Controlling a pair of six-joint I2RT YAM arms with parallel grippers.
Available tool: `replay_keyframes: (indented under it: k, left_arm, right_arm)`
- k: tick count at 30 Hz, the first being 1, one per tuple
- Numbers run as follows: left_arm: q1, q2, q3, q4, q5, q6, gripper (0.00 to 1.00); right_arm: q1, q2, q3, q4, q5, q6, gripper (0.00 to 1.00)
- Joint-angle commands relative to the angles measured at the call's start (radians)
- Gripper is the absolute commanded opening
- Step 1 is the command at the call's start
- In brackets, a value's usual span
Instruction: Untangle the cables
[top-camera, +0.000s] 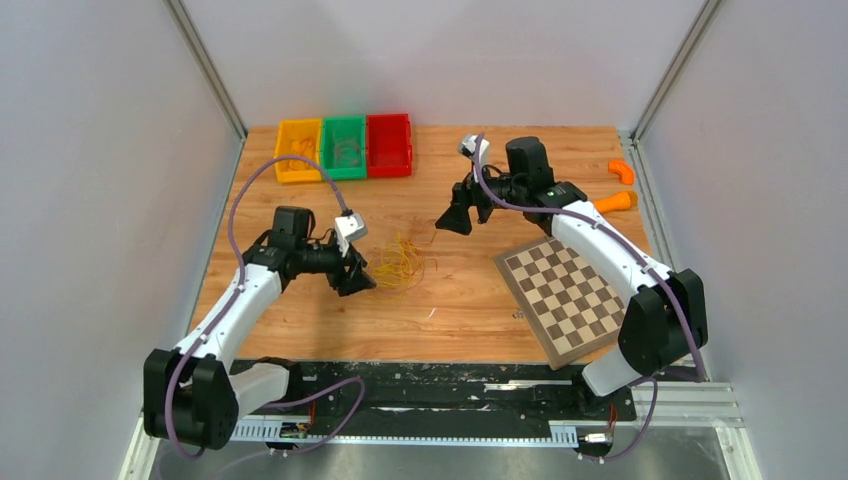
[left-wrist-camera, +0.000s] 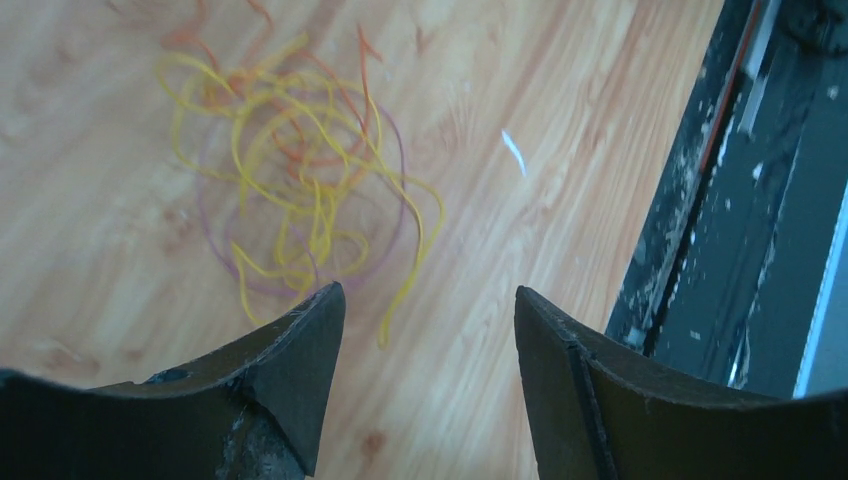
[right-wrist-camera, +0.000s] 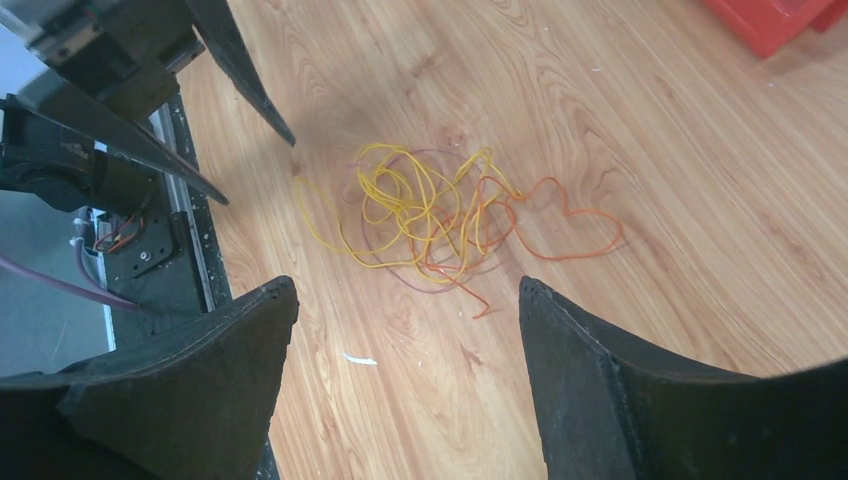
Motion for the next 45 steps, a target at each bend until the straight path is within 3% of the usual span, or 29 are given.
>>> replay_keyframes:
  k: [1,9,12,13,14,15,17,19,22,25,27,33,38,41,45]
  left_arm:
    - [-0.017,0.07,0.026,-0.207,-0.082,0.192,0.71]
    - [-0.127,0.24,0.045,-0.121,-0.222,0.164,0.6]
    - [-0.137,0.278,0.063,-0.099,-0.236,0.136,0.4]
    - [-0.137,0.284,0.076,-0.129,-0.21,0.139,0.26]
    - [-0.138,0.279,0.111,-0.159,-0.179,0.158,0.18]
    - [-0.138,0.256,0.13,-0.225,-0.096,0.169,0.08]
    - [-0.137,0.19,0.193,-0.299,0.036,0.149,0.0]
    - [-0.136,0.113,0.259,-0.3,0.137,0.063,0.0]
    - [-0.136,0.018,0.352,-0.122,0.179,-0.2,0.0]
    - [-0.136,-0.003,0.405,0.04,0.149,-0.432,0.0]
    - [-0.135,0.015,0.453,0.105,0.154,-0.506,0.0]
    - [-0.136,0.072,0.616,0.172,0.164,-0.572,0.0]
    - [-0.136,0.095,0.67,0.227,0.18,-0.602,0.0]
    - [-0.135,0.109,0.677,0.322,0.186,-0.694,0.0]
    - [-0.135,0.119,0.686,0.459,0.217,-0.822,0.0]
  right_arm:
    - [-0.011,0.013,0.011,0.009,-0.033,-0.036,0.8]
    - [-0.021,0.018,0.025,-0.005,-0.021,-0.049,0.79]
    - [-0.024,0.005,0.021,-0.006,-0.016,-0.056,0.8]
    - [-0.025,0.002,0.021,-0.005,-0.014,-0.062,0.8]
    - [-0.025,-0.005,0.019,-0.005,-0.013,-0.068,0.81]
    - [-0.026,-0.008,0.02,-0.005,-0.012,-0.074,0.82]
    - [-0.026,-0.015,0.026,-0.002,-0.017,-0.083,0.86]
    - [-0.024,-0.015,0.047,0.004,-0.04,-0.083,0.91]
    - [-0.019,-0.012,0.089,0.044,-0.111,-0.05,1.0]
    - [0.005,-0.03,0.121,0.134,-0.178,0.019,1.0]
    - [0.027,-0.06,0.119,0.235,-0.208,0.036,1.0]
    - [0.085,-0.087,0.127,0.327,-0.296,-0.019,1.0]
    - [0.124,-0.078,0.096,0.333,-0.317,-0.036,1.0]
    - [0.162,-0.064,0.064,0.397,-0.308,-0.029,1.0]
    - [0.204,-0.01,0.028,0.454,-0.213,-0.05,0.89]
